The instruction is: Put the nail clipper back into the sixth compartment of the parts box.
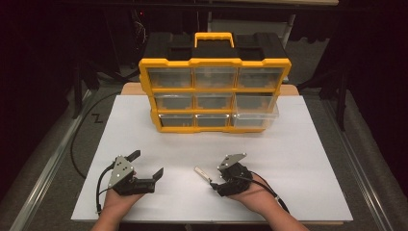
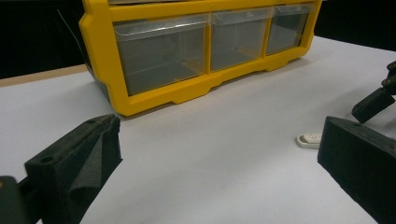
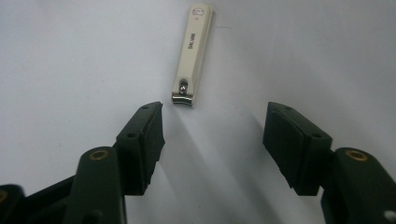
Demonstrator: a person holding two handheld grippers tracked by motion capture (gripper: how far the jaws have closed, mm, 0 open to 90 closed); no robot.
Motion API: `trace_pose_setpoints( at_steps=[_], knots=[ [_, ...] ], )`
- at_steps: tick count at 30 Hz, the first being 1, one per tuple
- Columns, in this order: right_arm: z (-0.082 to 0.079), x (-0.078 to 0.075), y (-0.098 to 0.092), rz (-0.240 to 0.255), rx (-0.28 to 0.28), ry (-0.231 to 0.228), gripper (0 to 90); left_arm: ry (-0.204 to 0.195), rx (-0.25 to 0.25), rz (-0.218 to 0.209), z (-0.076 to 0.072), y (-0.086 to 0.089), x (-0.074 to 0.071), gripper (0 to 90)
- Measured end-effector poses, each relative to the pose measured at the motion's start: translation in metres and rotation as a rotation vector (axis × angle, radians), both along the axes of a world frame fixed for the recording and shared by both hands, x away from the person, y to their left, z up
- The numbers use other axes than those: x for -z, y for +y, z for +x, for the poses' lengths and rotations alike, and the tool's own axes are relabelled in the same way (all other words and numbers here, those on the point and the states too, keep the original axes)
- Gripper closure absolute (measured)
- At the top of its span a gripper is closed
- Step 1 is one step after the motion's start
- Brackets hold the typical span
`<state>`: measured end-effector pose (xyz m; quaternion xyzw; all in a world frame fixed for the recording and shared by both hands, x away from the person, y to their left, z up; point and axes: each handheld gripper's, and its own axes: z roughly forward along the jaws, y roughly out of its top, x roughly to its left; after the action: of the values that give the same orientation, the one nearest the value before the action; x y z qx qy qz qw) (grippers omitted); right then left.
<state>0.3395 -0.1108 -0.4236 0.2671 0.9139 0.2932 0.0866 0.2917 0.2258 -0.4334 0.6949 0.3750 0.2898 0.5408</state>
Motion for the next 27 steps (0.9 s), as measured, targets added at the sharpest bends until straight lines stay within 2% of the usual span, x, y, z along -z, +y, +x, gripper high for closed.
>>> trace_pose_setpoints(
  at_steps=[6, 11, 17, 19, 24, 27],
  knots=[
    [0.001, -0.003, 0.008, -0.050, -0.039, 0.024, 28.6, -0.001, 0.000, -0.001, 0.000, 0.000, 0.000, 0.4],
    [0.004, -0.006, 0.017, -0.069, -0.035, 0.046, 16.4, 0.000, 0.003, -0.002, -0.001, 0.000, 0.000, 0.4],
    [0.008, -0.009, 0.028, -0.097, -0.046, 0.056, 7.3, -0.001, 0.004, -0.003, 0.000, 0.001, -0.001, 0.4],
    [0.010, -0.009, 0.031, -0.122, -0.050, 0.071, 3.6, 0.000, 0.004, -0.002, 0.000, 0.001, -0.001, 0.4],
    [0.013, -0.009, 0.038, -0.142, -0.084, 0.092, 0.8, -0.001, 0.005, -0.003, 0.000, 0.001, -0.001, 0.4],
    [0.014, -0.009, 0.043, -0.156, -0.095, 0.095, 4.9, -0.001, 0.005, -0.003, 0.000, 0.001, -0.001, 0.4]
  ],
)
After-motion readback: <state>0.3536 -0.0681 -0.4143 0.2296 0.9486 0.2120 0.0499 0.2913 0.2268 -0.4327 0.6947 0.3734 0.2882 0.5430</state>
